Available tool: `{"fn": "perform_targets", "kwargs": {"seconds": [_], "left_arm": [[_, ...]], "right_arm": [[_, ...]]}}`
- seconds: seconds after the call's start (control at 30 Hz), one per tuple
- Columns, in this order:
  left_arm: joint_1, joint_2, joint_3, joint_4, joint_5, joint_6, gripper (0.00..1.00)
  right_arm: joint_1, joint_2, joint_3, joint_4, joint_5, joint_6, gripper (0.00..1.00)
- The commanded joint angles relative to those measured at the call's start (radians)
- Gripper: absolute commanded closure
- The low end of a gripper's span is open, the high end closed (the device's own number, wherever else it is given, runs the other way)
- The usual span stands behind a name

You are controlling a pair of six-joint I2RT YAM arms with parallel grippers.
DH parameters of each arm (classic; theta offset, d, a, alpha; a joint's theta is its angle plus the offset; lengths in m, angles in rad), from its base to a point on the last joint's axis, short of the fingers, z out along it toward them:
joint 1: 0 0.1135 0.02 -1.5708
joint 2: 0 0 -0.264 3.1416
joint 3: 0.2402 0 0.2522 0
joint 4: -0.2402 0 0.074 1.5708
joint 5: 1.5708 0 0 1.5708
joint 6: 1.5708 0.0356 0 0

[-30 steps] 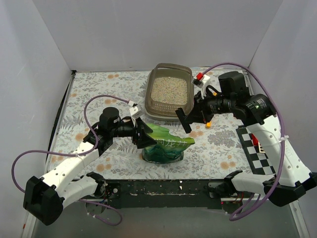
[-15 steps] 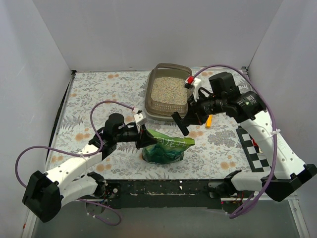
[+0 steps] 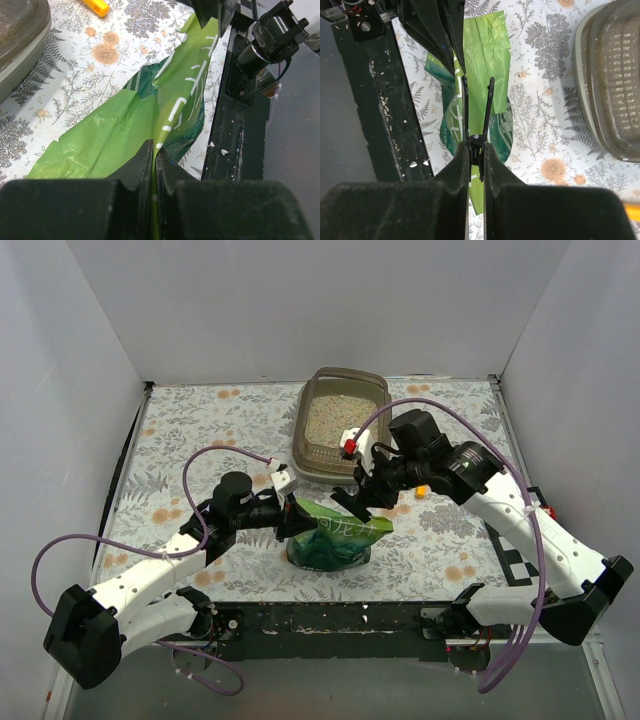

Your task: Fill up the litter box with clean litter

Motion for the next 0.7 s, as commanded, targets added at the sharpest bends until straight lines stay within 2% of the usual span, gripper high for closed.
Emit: {"fn": "perform_targets", "kwargs": {"seconds": [0.0, 0.67], "left_arm": [[-0.011, -0.008, -0.013, -0.055, -0.026, 0.012, 1.0], [-0.011, 0.012, 0.007, -0.094, -0.081, 0.013, 1.0]], "right_arm": [[0.018, -0.032, -0.021, 0.075, 0.021, -0.111, 0.99], [0.055, -0.024, -0.092, 0.053, 0.001, -0.112, 0.99]]}}
